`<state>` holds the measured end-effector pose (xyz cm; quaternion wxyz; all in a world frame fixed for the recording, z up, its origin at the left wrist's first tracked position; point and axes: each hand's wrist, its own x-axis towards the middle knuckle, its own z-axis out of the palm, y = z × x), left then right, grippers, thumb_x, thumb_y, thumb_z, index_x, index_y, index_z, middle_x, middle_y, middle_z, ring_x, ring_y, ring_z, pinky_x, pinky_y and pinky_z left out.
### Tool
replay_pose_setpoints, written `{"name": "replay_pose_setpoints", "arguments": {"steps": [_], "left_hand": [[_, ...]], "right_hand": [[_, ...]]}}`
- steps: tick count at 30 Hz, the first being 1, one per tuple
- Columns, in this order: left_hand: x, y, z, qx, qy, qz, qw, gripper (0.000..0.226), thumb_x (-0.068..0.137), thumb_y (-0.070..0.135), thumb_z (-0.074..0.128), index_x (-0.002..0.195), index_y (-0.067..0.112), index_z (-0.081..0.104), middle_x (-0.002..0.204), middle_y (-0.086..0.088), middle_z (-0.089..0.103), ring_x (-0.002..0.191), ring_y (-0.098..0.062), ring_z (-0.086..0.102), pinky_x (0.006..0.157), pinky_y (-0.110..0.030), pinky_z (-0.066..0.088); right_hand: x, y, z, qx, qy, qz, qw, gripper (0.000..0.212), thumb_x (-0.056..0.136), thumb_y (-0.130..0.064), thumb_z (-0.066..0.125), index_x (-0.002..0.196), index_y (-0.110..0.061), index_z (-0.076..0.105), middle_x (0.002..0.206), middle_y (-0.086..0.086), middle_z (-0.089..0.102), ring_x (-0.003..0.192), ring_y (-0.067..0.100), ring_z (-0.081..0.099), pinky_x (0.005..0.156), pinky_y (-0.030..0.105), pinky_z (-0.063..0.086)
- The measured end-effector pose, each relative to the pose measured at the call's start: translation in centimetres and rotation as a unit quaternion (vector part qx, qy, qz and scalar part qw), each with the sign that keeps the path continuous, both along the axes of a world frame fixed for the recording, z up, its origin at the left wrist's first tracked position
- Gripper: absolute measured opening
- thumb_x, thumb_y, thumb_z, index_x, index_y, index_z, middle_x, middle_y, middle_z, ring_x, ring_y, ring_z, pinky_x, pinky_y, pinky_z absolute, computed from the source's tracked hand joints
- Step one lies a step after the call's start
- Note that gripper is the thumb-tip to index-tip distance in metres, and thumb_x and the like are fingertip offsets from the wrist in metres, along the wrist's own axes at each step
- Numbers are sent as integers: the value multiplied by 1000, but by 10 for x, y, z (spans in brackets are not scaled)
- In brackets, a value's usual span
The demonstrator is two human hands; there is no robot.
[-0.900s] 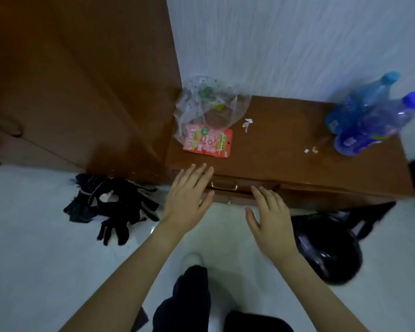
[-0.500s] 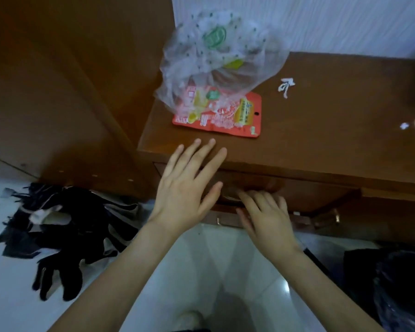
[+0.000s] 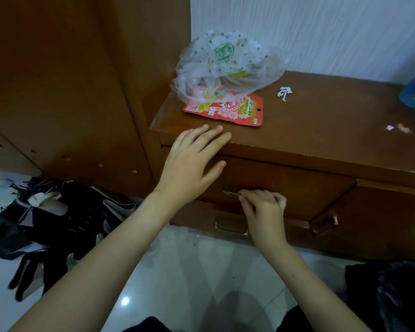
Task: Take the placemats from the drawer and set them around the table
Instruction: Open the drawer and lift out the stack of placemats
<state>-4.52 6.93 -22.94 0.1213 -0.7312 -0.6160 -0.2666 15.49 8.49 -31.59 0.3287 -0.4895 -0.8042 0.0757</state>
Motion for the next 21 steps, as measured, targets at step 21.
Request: {"name": "replay_pose_setpoints", "arguments": {"steps": [21], "left_hand": [[-5,-8,17,-78,38,-11,996,62,93,45,54,149,31,32,156,6,33,144,-21,26,116,-39,18]], "right_hand": [[23,-96,-5,10,10,26,1000,14,86,-17,71,99,-20,74,89,-10,70,83,10,58,84,25,21]]}}
